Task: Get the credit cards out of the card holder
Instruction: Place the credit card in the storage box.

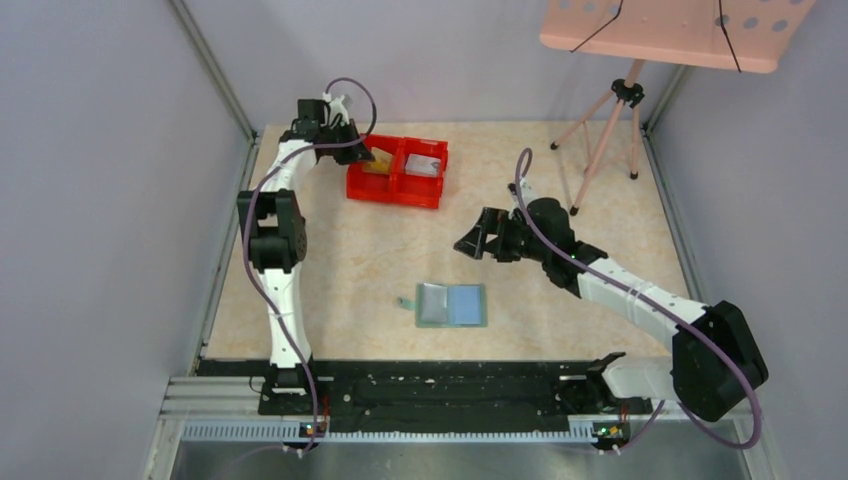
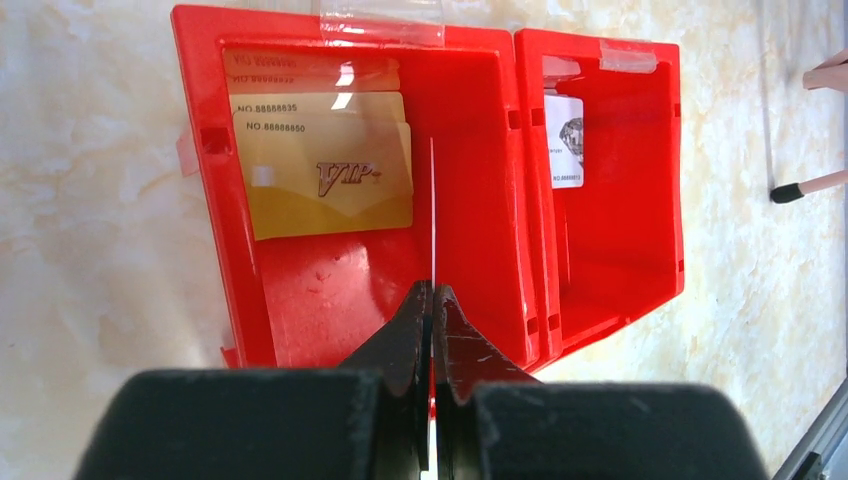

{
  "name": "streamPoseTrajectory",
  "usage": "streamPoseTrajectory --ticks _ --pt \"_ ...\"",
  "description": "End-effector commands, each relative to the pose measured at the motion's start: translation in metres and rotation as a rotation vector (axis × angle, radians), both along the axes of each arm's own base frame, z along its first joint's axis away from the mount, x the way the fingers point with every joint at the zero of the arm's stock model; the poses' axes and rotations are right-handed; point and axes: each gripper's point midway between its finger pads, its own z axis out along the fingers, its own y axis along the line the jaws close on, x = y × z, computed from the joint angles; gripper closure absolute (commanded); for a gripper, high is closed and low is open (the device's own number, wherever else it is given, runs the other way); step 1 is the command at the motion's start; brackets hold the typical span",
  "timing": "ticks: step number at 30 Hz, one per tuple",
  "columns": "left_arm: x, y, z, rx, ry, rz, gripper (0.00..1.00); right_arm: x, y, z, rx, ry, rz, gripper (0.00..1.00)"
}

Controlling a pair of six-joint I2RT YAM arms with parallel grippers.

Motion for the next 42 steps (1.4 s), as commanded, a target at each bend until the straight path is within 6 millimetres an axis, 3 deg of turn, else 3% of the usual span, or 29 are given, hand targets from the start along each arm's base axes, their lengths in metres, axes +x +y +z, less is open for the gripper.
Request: streamPoseTrajectory --ticks 1,19,25,42 --pt "0.021 -0.007 0.028 -0.042 -0.127 -0.028 1.0 0.015 0.007 0.028 0.046 -0.06 -0.004 0.02" --pt "0.043 -0.007 0.012 -0.069 -0.14 0.008 0.97 0.023 0.011 0.033 0.047 -0.061 -0.011 0.02" --pt "0.047 -0.009 0.011 -0.09 -0.145 0.016 0.91 0.023 0.011 0.035 0.051 -0.063 -0.016 0.02" --pt "0.053 -0.01 0.004 -0.118 -0.141 0.035 0.87 0.026 0.012 0.037 0.057 -0.064 -0.021 0.02"
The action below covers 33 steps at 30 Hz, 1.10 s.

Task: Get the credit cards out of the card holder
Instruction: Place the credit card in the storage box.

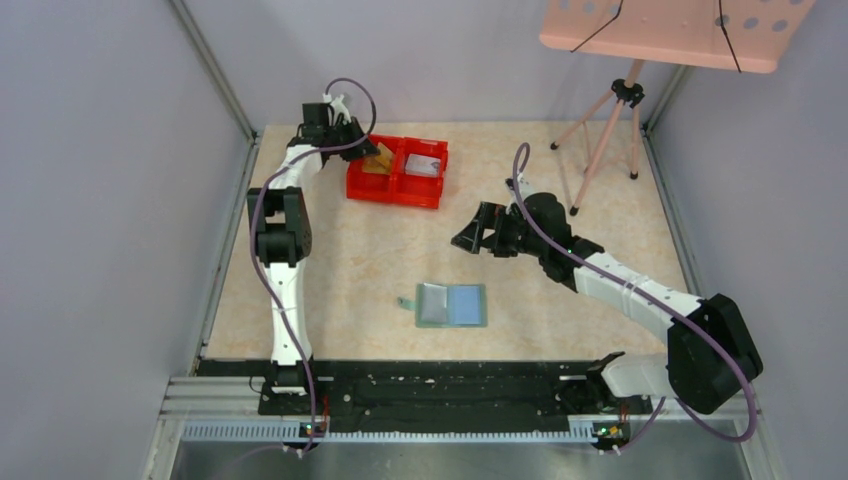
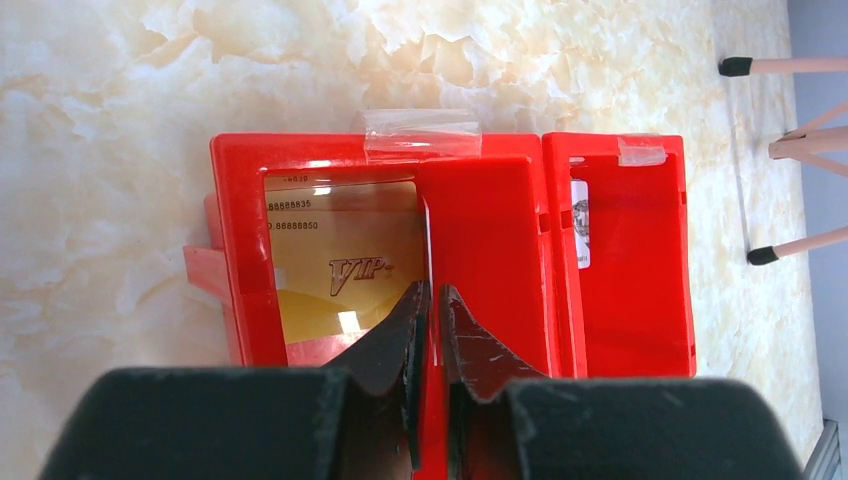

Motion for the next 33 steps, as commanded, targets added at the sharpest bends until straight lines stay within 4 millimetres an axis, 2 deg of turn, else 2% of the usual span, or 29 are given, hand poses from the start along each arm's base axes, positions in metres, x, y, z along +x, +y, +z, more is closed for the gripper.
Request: streamPoseTrajectory --ticks 1,12,33 --pt "0.014 -0.002 0.02 -0.018 -0.08 -0.006 0.87 0.016 0.006 0.032 0.048 -0.069 -0.012 0.02" --pt "0.018 0.002 0.031 -0.004 -0.112 0.017 0.82 0.018 0.008 0.032 0.044 -0.067 -0.008 0.02" --pt "0.032 0.029 0.089 0.102 -0.249 0.171 0.71 0.013 0.005 0.039 0.052 -0.085 -0.003 0.02"
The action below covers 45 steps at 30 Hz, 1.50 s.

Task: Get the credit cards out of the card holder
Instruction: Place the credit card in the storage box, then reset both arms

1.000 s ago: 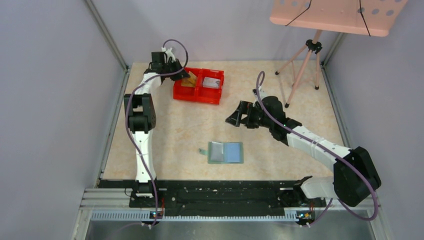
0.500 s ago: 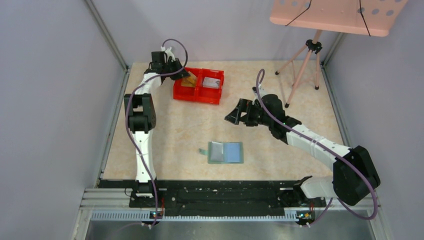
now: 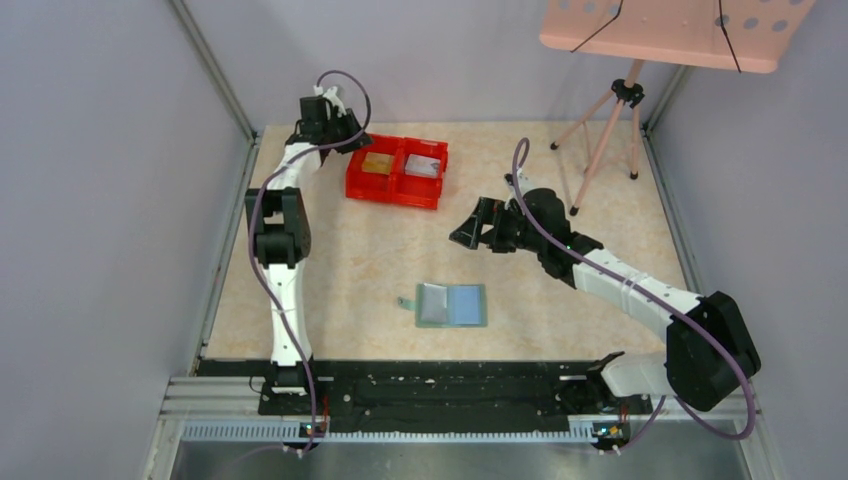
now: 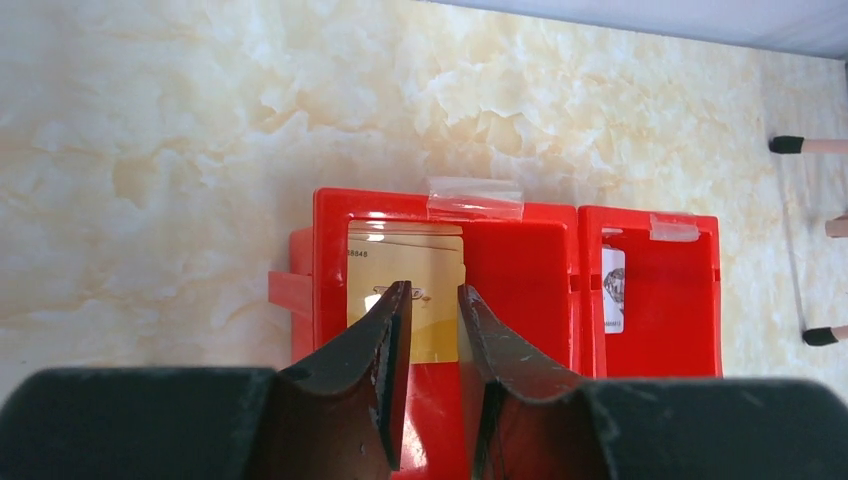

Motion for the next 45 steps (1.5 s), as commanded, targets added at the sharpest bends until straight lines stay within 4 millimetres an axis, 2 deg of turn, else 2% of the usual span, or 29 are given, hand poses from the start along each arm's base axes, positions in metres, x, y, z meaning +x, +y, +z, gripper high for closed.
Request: streamPoseTrajectory --ticks 1,8,11,14,17,20,21,23,24,31,34,39,45 --pt "0.011 0.012 0.08 0.049 -0.19 0.043 0.71 0.007 0.001 0.03 0.043 -0.069 -0.006 0.02" --pt "-0.002 0.01 0.103 0.046 -0.195 0.031 0.7 0.005 -0.001 0.031 0.041 -0.069 -0.013 0.02" --pt "-0.017 0.006 0.119 0.027 -0.188 0.011 0.69 0.007 -0.003 0.033 0.024 -0.069 -0.018 0.02" --pt "-0.038 0.0 0.137 -0.003 -0.175 -0.012 0.63 0.006 -0.01 0.031 -0.036 -0.061 -0.026 0.02" --pt "-0.065 -0.008 0.154 -0.05 -0.143 -0.042 0.54 0.006 -0.019 0.032 -0.105 -0.071 -0.037 0.01" --pt "-0.1 -0.016 0.167 -0.101 -0.103 -0.077 0.39 0.007 -0.031 0.041 -0.147 -0.103 -0.074 0.01" --pt "-0.111 -0.018 0.17 -0.116 -0.093 -0.087 0.33 0.007 -0.036 0.044 -0.158 -0.114 -0.096 0.01" --pt "-0.135 -0.025 0.174 -0.138 -0.078 -0.114 0.08 0.007 -0.047 0.051 -0.176 -0.142 -0.141 0.01" --pt "-0.147 -0.03 0.178 -0.149 -0.074 -0.129 0.02 0.006 -0.053 0.056 -0.177 -0.16 -0.167 0.01" --pt "-0.231 -0.069 0.205 -0.151 -0.113 -0.234 0.01 -0.007 -0.077 0.089 -0.188 -0.246 -0.225 0.01" --pt "-0.263 -0.078 0.205 -0.135 -0.13 -0.252 0.01 -0.013 -0.088 0.098 -0.183 -0.276 -0.264 0.01" --pt "-0.311 -0.076 0.193 -0.131 -0.125 -0.248 0.01 -0.03 -0.096 0.106 -0.133 -0.307 -0.269 0.01" --pt "-0.358 -0.067 0.16 -0.093 -0.137 -0.257 0.01 -0.047 -0.107 0.104 -0.085 -0.322 -0.295 0.01"
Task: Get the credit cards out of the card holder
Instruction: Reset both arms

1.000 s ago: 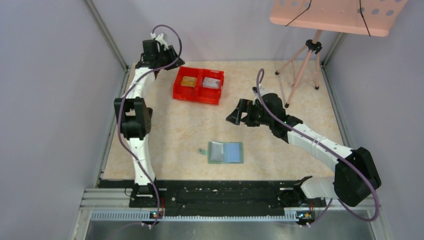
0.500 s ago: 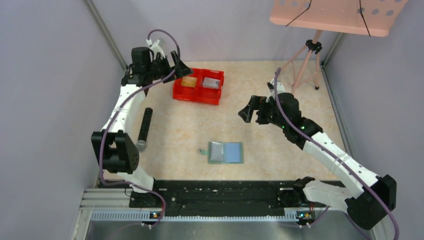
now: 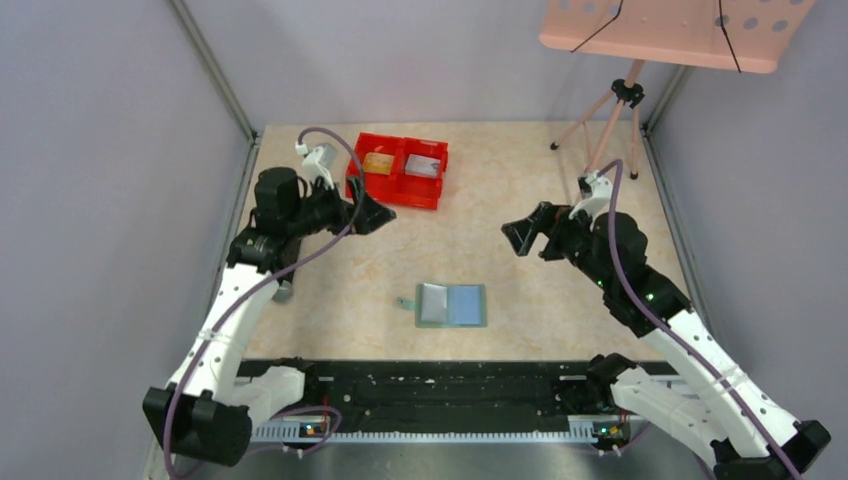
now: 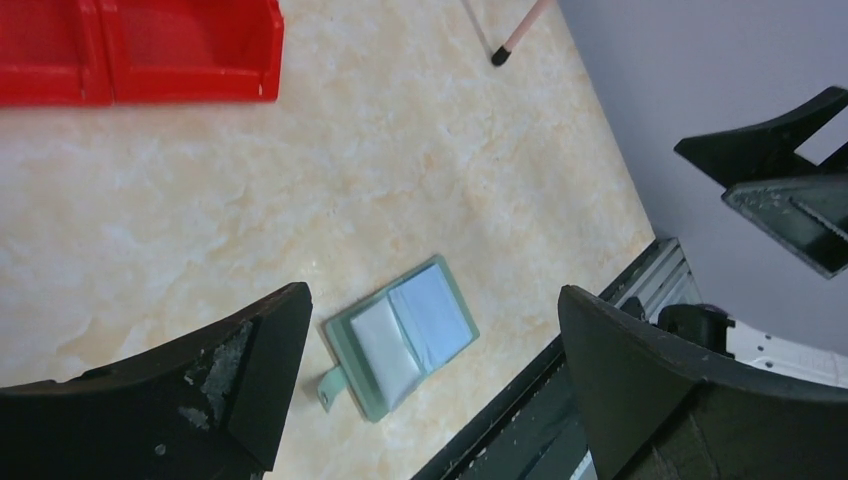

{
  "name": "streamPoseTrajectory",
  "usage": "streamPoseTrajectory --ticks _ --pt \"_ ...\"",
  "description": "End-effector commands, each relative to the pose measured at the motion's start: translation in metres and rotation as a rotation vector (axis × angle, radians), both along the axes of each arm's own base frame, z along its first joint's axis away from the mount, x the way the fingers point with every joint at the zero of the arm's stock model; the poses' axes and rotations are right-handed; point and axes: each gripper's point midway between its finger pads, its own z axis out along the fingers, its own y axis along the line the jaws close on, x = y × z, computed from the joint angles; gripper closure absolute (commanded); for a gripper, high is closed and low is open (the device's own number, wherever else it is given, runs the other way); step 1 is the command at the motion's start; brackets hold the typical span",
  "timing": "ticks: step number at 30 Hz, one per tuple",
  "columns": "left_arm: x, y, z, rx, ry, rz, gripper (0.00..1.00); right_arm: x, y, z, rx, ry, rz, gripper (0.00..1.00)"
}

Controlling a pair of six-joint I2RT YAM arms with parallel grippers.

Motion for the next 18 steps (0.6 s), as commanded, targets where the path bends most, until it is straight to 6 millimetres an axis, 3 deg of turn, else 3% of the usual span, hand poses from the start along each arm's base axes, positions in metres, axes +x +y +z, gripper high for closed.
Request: streamPoseTrajectory --ticks 1,6,18 --pt "-0.024 0.005 -0.018 0.031 -0.037 -0.001 0.01 -0.007 -0.011 -0.006 0.028 -0.003 -0.039 0.01" --pt "-0.035 0.013 -0.031 0.051 -0.083 0.028 0.01 -0.016 -0.014 -0.015 0.066 0.009 -0.042 0.01" --pt "-0.037 0.017 -0.032 0.069 -0.1 0.04 0.01 -0.016 -0.01 -0.014 0.088 0.01 -0.033 0.01"
